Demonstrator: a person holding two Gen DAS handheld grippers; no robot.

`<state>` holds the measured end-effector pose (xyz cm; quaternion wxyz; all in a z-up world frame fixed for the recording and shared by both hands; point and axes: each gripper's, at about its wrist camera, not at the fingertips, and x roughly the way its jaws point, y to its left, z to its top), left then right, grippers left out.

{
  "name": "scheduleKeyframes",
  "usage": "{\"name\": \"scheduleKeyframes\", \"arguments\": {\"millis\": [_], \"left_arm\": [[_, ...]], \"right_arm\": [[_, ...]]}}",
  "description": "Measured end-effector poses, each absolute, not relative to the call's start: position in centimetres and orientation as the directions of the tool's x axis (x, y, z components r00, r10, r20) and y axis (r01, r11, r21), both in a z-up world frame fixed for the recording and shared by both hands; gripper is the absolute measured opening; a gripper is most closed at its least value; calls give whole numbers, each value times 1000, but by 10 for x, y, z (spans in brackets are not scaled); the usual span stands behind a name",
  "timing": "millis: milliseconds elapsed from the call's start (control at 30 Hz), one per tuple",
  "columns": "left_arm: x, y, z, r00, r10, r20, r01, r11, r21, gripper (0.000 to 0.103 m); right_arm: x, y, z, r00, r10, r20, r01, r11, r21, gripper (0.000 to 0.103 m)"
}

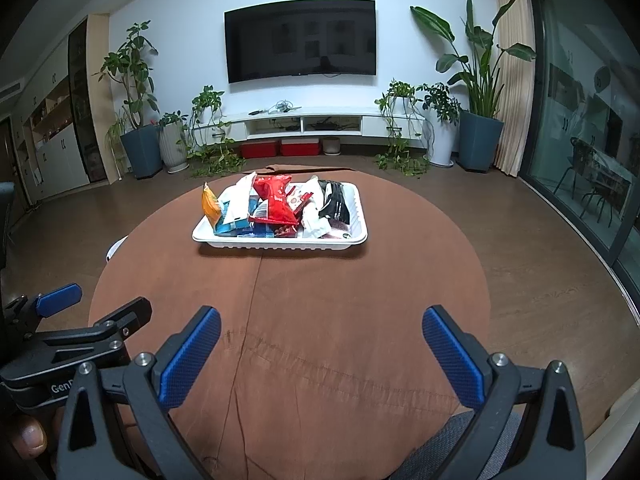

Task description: Organize snacks

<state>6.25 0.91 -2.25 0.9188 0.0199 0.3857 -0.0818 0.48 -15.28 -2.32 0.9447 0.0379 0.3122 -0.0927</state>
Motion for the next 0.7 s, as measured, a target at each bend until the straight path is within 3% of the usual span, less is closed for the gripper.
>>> {"name": "scheduleKeyframes", "arguments": {"millis": [700], "left_arm": [[62,9,-23,689,-133,-712,165,986,-25,103]], "right_arm": [[4,-152,-30,782,-149,-605,195,981,10,103]]}}
